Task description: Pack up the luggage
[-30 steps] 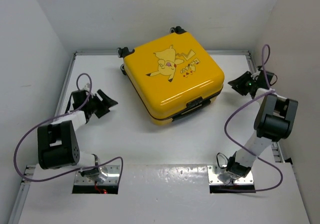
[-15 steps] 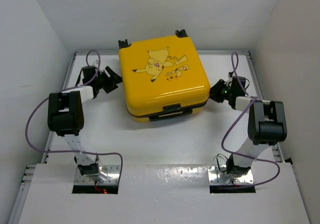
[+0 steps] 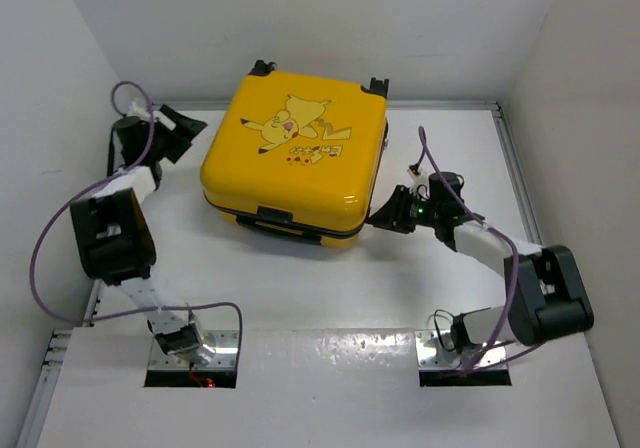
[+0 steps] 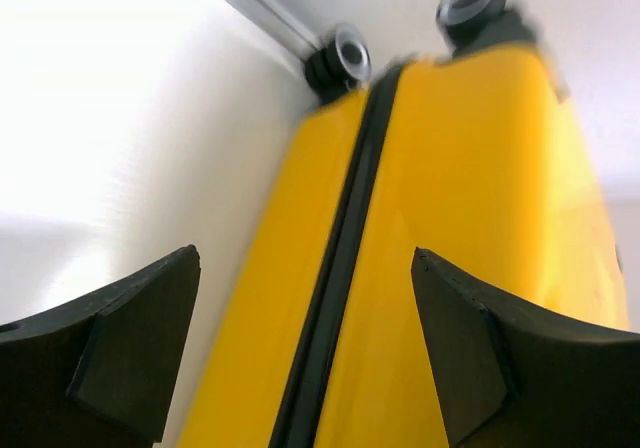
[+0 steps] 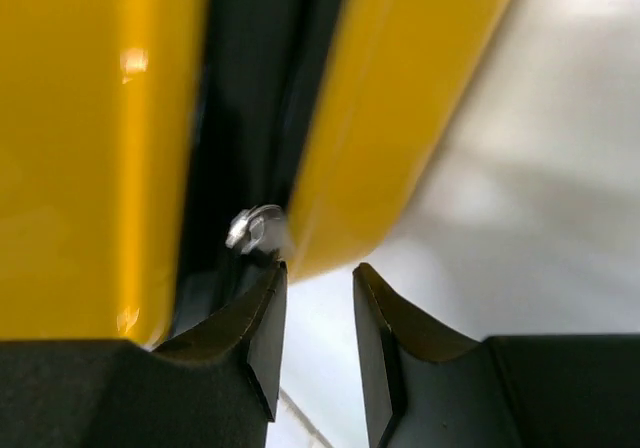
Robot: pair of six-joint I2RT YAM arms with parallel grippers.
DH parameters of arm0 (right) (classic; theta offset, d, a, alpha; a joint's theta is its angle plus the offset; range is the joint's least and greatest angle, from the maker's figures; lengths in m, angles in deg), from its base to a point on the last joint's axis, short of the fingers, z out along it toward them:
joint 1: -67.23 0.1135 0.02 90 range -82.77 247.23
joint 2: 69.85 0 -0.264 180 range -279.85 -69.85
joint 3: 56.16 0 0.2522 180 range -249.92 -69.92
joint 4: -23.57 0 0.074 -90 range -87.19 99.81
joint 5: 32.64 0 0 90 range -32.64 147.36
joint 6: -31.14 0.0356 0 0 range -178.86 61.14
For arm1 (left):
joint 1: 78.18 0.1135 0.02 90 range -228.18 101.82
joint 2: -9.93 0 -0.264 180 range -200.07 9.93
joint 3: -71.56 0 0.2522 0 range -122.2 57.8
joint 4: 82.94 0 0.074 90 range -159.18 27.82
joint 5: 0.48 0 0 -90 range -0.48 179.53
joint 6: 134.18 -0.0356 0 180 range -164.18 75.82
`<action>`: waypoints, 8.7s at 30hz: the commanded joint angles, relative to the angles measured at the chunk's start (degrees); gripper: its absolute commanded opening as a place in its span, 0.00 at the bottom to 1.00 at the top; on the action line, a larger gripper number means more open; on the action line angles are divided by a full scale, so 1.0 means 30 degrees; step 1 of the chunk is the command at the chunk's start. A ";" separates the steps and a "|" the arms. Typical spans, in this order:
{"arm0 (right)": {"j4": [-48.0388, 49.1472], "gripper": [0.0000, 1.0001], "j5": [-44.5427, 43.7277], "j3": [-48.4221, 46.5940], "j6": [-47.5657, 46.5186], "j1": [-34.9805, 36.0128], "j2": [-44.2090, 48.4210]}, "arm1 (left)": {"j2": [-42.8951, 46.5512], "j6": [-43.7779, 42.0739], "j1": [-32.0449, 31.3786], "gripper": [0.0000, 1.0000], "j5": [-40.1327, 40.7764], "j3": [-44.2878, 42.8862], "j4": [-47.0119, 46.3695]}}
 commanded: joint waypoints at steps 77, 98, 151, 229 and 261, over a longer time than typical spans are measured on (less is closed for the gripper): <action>-0.2402 0.40 -0.2185 -0.4023 -0.3137 -0.0488 0.0342 | 1.4135 0.2262 -0.2463 0.54 0.4901 1.1122 0.9055; -0.3486 0.42 -0.2329 -0.5106 -0.4194 -0.4569 -0.0183 | 0.9972 0.4609 -0.5190 0.42 0.9735 1.3845 0.4835; 1.2600 0.42 -0.3706 -0.3202 -0.7417 0.4952 -0.6423 | 0.3587 -0.8840 0.1548 0.00 0.8155 0.3681 1.5704; 1.1750 0.00 -0.7455 -0.3228 -0.9147 0.1530 -0.4781 | 0.2215 -0.9572 0.4943 0.00 0.7452 0.2015 1.5528; 1.1546 0.00 -0.4646 -2.8220 0.3423 -0.0469 -2.5407 | -0.8692 -1.3205 0.0845 0.00 0.2180 -1.1173 1.2042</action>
